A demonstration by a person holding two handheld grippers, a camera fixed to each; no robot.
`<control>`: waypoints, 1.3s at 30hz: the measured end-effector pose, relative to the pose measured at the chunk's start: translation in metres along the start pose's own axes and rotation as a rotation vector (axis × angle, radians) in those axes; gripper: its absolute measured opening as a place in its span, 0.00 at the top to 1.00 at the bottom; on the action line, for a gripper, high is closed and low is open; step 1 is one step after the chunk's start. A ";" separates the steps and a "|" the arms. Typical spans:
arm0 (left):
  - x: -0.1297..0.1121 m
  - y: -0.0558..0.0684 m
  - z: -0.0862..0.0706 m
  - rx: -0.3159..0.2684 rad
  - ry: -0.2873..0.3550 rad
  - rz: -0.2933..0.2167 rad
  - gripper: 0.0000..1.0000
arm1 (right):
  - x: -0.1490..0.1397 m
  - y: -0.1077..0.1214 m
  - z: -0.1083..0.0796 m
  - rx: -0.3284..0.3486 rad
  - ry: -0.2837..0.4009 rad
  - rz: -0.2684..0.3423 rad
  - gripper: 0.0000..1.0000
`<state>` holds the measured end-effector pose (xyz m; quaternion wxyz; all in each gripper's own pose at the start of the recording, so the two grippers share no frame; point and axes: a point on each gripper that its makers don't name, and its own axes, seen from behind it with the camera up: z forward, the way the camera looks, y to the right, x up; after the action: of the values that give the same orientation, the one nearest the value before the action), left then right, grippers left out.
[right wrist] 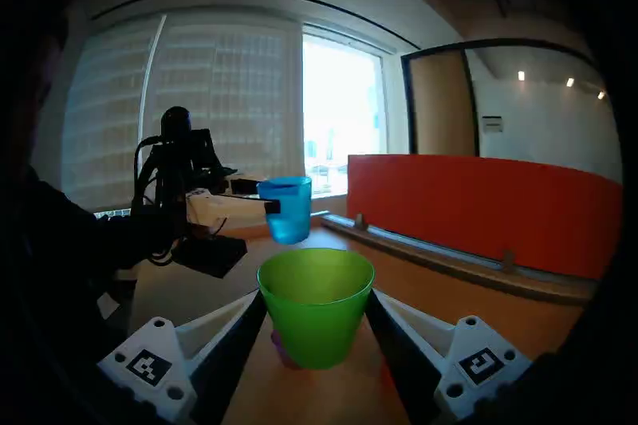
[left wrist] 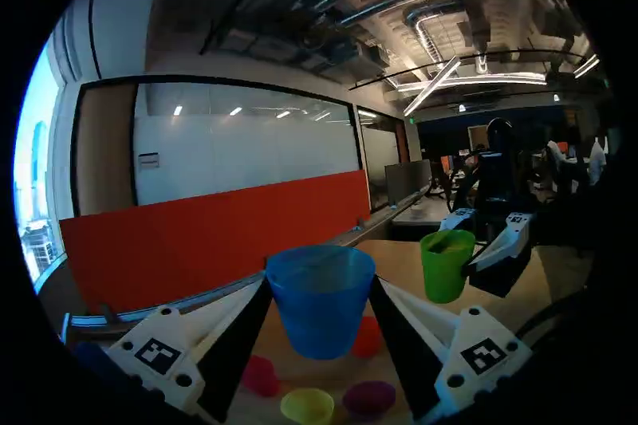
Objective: Pour water
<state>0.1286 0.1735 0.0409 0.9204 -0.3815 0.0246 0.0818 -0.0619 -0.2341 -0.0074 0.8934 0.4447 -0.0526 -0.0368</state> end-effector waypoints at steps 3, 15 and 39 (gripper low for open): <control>0.003 -0.001 -0.004 0.010 -0.001 0.036 0.14 | -0.005 -0.005 0.006 0.019 -0.003 0.000 0.11; 0.020 0.008 -0.016 0.022 0.022 0.200 0.15 | -0.015 -0.025 0.030 0.082 -0.008 0.003 0.11; 0.038 0.013 -0.022 0.058 0.014 0.474 0.15 | -0.025 -0.052 0.065 0.164 -0.011 0.008 0.11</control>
<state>0.1643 0.1723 0.0122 0.8859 -0.3390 0.1223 0.2920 -0.0954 -0.3141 -0.0114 0.8538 0.5159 -0.0623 -0.0315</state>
